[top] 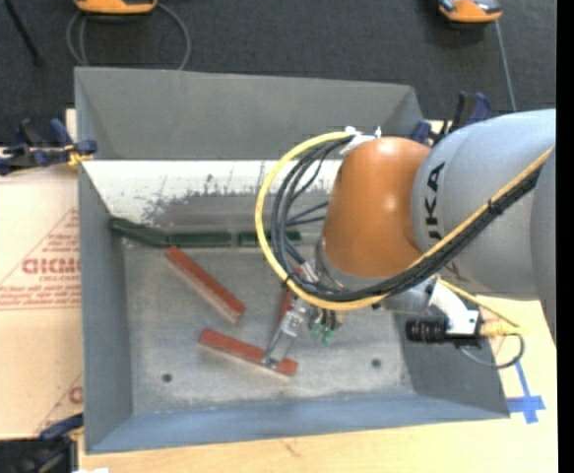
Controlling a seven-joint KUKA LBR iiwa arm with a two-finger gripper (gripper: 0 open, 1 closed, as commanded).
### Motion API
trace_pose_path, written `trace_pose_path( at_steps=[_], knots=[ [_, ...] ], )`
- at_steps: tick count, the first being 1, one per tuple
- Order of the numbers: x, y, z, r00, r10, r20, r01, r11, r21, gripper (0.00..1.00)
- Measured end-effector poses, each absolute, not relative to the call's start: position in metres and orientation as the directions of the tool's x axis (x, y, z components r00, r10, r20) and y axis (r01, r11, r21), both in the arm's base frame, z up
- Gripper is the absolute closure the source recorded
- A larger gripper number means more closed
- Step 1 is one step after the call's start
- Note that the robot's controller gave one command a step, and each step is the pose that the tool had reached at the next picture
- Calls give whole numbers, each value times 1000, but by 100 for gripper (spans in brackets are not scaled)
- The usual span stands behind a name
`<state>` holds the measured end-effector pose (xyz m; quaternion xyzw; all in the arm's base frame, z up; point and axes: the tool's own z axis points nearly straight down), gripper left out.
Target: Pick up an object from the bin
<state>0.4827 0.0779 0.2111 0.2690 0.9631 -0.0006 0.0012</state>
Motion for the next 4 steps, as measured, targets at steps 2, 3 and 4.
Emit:
trace_pose_path(
  at_steps=[2, 3, 4],
  knots=[
    [486, 99, 122, -939, 344, -4, 344, 939, 2, 0],
    [519, 82, 69, -972, 236, -4, 236, 972, -1, 0],
    [499, 63, 70, -939, -344, 0, -344, 939, -1, 0]
  ],
)
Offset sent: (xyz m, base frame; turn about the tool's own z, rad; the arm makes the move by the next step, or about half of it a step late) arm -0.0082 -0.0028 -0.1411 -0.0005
